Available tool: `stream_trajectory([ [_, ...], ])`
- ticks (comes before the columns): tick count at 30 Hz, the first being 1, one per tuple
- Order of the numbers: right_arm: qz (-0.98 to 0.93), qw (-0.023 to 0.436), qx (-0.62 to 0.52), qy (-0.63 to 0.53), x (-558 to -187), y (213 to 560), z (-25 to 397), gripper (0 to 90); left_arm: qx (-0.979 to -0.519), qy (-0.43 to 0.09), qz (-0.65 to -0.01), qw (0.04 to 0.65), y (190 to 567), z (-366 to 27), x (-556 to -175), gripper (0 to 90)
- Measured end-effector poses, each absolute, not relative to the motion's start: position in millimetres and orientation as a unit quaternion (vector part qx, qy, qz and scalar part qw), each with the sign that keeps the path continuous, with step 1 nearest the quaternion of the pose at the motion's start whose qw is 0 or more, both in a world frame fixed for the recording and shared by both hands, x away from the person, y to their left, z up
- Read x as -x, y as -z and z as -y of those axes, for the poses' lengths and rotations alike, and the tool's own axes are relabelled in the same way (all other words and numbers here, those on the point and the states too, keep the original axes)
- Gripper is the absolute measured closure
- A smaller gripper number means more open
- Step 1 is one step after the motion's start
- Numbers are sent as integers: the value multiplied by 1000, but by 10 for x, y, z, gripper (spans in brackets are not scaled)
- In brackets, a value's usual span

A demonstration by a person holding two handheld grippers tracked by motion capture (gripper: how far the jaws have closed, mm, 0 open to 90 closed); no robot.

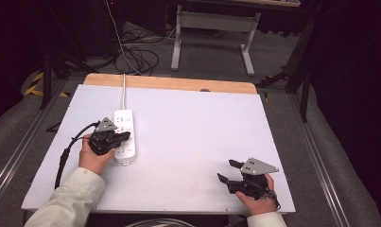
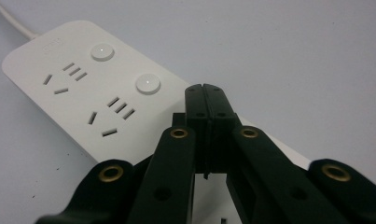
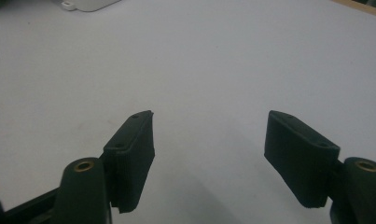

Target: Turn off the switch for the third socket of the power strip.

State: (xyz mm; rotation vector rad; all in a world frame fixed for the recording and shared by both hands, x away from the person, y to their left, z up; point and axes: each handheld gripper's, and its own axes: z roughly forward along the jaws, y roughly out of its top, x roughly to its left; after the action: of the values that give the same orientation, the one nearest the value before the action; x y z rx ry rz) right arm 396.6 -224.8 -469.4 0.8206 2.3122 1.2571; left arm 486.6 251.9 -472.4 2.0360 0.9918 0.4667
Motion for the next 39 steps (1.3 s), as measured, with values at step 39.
stream_trajectory([
  [39,-826,188,-290,-446,-3964,4698,2239,337,-805,-189,-402,393,4730,-2488,-4860,900],
])
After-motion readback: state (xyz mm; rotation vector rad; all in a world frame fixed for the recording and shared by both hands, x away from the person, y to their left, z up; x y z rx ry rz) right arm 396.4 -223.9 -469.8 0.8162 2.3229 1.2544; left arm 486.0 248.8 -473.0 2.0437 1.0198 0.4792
